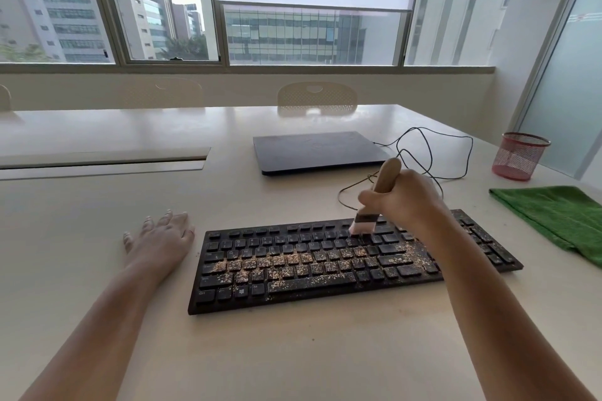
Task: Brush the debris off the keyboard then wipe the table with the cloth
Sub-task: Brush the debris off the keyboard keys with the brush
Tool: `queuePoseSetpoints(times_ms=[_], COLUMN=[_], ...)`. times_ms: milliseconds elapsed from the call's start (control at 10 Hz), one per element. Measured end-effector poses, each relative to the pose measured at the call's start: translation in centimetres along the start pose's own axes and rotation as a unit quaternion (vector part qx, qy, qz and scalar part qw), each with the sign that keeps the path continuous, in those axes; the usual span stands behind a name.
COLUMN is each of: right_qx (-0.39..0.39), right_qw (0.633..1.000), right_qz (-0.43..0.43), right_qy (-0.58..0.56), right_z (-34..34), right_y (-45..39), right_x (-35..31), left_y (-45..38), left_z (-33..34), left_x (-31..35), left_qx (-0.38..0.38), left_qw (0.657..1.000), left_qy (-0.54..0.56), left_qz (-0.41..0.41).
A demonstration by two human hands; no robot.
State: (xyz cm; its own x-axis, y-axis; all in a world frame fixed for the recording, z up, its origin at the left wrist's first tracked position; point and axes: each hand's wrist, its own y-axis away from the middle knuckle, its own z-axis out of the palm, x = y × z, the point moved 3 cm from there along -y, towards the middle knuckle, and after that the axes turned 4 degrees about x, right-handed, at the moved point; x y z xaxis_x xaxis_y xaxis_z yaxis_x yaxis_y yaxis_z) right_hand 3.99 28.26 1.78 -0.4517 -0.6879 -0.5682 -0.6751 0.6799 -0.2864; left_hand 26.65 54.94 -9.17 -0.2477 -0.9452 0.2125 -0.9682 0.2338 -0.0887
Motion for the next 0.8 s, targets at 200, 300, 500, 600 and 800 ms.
queuePoseSetpoints(times_ms=[200,300,500,600,800], right_qx=[-0.049,-0.069,0.002,-0.024,-0.013], right_qw=[0.996,0.996,0.994,0.995,0.998], right_qz=[-0.073,-0.063,-0.038,-0.043,-0.053], right_qy=[-0.013,-0.004,-0.103,-0.085,0.016], right_z=[1.32,0.92,0.48,1.02,0.88], right_y=[0.74,0.6,0.12,0.19,0.74], right_x=[-1.15,-0.82,-0.64,-0.8,-1.25], left_y=[-0.1,-0.08,-0.08,-0.12,-0.07], left_z=[-0.02,0.0,-0.02,0.0,0.02], left_x=[-0.03,-0.17,0.03,-0.06,0.03], left_qx=[0.003,0.004,0.009,0.009,0.006], left_qw=[1.0,1.0,1.0,1.0,1.0], left_qy=[0.002,0.002,0.005,0.008,0.005], left_qz=[-0.001,-0.003,-0.001,-0.001,0.0])
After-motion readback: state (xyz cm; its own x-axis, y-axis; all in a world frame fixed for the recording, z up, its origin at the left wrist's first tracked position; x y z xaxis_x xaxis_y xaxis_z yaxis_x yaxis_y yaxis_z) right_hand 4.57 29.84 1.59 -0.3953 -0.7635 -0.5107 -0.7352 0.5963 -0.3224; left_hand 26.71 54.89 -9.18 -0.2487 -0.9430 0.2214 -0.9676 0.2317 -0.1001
